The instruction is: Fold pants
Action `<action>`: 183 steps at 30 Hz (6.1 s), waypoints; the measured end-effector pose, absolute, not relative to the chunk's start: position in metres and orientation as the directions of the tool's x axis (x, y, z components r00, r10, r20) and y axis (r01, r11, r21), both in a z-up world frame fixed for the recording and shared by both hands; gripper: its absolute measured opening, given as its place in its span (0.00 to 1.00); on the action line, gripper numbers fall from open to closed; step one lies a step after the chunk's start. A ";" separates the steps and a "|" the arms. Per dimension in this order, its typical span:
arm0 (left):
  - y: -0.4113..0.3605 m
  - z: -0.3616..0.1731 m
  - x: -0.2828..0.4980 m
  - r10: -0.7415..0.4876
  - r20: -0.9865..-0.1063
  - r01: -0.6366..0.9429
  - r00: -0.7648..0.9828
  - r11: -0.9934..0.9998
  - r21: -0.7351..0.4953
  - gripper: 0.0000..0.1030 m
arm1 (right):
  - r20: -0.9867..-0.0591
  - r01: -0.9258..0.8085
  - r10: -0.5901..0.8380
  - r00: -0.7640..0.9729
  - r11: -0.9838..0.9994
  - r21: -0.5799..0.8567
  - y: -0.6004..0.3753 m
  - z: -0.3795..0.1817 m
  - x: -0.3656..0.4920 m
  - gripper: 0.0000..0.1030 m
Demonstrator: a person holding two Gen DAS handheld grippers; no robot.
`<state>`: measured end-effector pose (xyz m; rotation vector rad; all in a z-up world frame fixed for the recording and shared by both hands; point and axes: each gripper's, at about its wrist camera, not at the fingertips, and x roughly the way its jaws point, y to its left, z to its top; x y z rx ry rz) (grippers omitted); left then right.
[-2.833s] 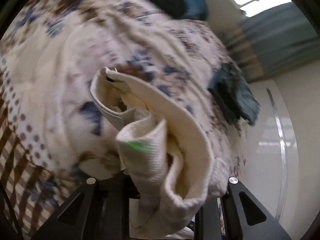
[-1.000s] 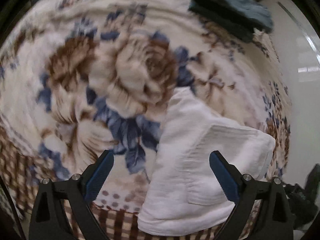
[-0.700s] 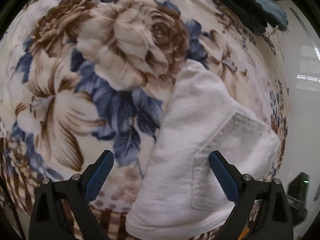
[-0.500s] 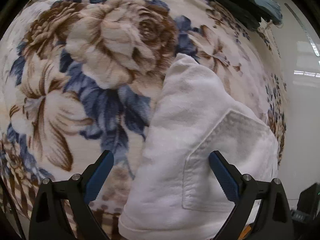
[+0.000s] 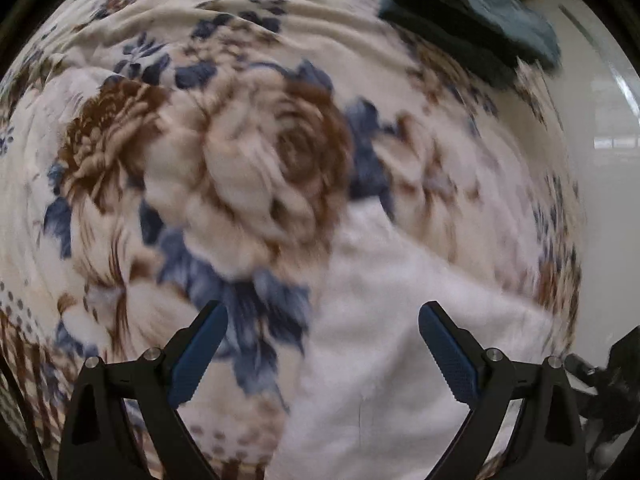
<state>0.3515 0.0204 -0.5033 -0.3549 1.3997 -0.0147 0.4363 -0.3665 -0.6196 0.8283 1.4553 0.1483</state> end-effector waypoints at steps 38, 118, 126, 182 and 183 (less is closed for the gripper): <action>-0.040 -0.507 0.452 -0.142 -0.989 0.061 0.047 0.988 -0.139 0.78 | -0.876 0.310 0.483 0.015 0.830 0.463 -0.358 -0.636 0.458 0.48; 0.125 -0.454 0.409 0.092 -0.804 -0.203 0.587 0.979 -0.036 0.96 | -0.859 0.118 0.461 -0.223 0.888 0.445 -0.092 -0.631 0.589 0.82; 0.141 -0.449 0.421 0.066 -0.794 -0.176 0.604 0.983 -0.052 0.99 | -0.922 -0.120 0.195 -0.335 0.962 0.247 -0.043 -0.675 0.576 0.30; 0.017 -0.582 0.332 -0.711 -0.700 -0.094 0.062 0.694 -0.714 0.97 | -0.679 0.321 0.734 -0.019 0.647 0.691 -0.341 -0.706 0.363 0.82; 0.007 -0.588 0.334 -0.718 -0.696 -0.079 0.034 0.692 -0.718 0.97 | -0.659 0.318 0.752 -0.015 0.628 0.710 -0.339 -0.712 0.366 0.84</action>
